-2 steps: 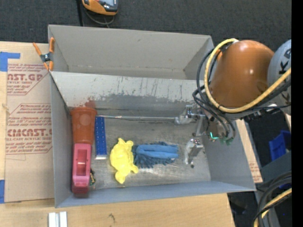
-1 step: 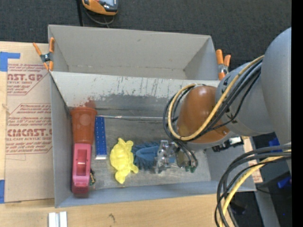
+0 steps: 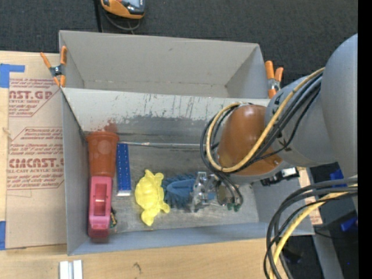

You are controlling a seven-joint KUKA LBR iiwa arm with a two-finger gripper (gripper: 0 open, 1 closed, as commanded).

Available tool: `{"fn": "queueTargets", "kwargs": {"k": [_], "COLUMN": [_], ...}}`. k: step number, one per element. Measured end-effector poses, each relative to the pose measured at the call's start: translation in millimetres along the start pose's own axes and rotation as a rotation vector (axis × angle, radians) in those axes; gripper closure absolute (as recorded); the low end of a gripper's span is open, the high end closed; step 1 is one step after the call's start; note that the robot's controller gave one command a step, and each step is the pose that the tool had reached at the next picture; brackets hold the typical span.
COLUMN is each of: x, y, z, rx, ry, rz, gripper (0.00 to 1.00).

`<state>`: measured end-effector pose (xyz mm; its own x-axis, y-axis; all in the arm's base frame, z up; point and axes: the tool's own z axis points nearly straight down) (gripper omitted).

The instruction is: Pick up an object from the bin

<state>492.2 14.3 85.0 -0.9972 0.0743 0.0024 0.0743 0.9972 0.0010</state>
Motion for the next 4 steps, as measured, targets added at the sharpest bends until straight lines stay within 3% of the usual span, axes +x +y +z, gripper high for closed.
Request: {"fn": "queueTargets", "kwargs": {"k": [1, 2, 3, 4], "x": [-41.5, -41.5, -26.3, -5.6], "y": [40, 40, -8, 12], "z": [-3, -43, -48, -78], "rx": [0.001, -0.001, 0.0, 0.0], "ry": [-0.001, 0.005, -0.012, -0.004], "rz": [0.032, 0.114, 0.096, 0.041], "gripper": [1.0, 1.0, 1.0, 0.0]}}
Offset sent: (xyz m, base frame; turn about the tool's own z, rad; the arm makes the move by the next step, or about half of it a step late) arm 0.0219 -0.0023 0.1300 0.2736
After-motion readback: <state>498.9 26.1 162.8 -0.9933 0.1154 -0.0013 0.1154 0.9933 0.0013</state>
